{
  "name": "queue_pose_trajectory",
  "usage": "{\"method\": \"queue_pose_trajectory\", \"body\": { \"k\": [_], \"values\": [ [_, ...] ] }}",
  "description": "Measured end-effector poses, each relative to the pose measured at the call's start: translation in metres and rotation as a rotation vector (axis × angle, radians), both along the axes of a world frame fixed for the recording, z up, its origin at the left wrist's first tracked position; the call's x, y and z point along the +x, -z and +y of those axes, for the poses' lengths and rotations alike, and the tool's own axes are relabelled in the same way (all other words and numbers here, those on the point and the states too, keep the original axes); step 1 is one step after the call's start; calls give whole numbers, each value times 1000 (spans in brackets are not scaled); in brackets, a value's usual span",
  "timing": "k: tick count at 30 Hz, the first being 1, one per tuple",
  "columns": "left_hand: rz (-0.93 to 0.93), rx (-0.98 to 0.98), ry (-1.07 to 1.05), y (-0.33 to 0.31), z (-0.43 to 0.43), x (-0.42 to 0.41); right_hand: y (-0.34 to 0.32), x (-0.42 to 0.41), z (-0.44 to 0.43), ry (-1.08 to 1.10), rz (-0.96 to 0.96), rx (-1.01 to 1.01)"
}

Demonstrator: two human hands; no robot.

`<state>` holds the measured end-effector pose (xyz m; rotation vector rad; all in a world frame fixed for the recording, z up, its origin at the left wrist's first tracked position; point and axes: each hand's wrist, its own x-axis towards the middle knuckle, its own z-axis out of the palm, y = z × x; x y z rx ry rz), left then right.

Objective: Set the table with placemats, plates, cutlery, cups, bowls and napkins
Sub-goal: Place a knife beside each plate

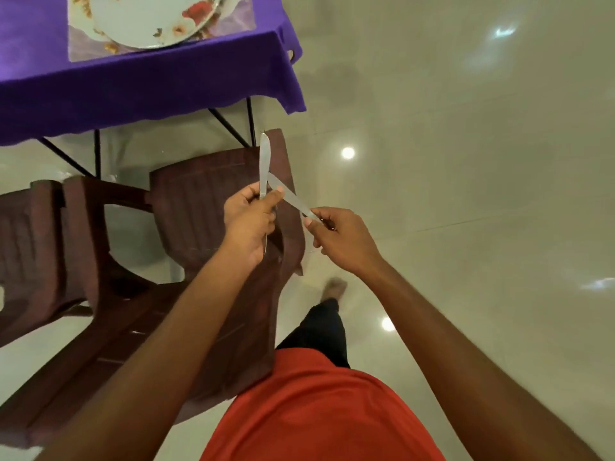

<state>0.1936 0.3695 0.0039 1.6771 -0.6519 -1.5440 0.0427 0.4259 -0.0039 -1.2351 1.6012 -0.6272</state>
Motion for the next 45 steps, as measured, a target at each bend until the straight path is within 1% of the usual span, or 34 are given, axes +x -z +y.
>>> {"method": "queue_pose_trajectory", "body": {
  "k": [7,11,15,19,21,24,28,34,42,45],
  "values": [
    [-10,-3,14,14,-57,-70,12,-76,-60,-9,-58,85],
    [1,36,35,20,-106,-119,7,-120,-115,-34,9,100],
    [-11,15,66,10,-160,-163,-4,-157,-177,-63,9,68],
    [-6,-30,78,-6,-214,-182,-12,-177,-246,-67,-65,12],
    [-4,-61,25,-10,-241,-184,-13,-180,-280,-81,-95,-18],
    [-12,-65,-92,-9,-280,-185,-9,-178,-331,-130,-137,-11],
    [-46,-58,-214,-9,-327,-181,-5,-174,-403,-273,-186,14],
    [-78,18,-372,-7,-388,-177,6,-163,-493,-437,-153,50],
    [-99,122,-541,20,-414,-155,1,-119,-588,-338,-316,183],
    [-145,97,-555,31,-420,-134,11,-95,-621,-294,-345,221]
  ]
}}
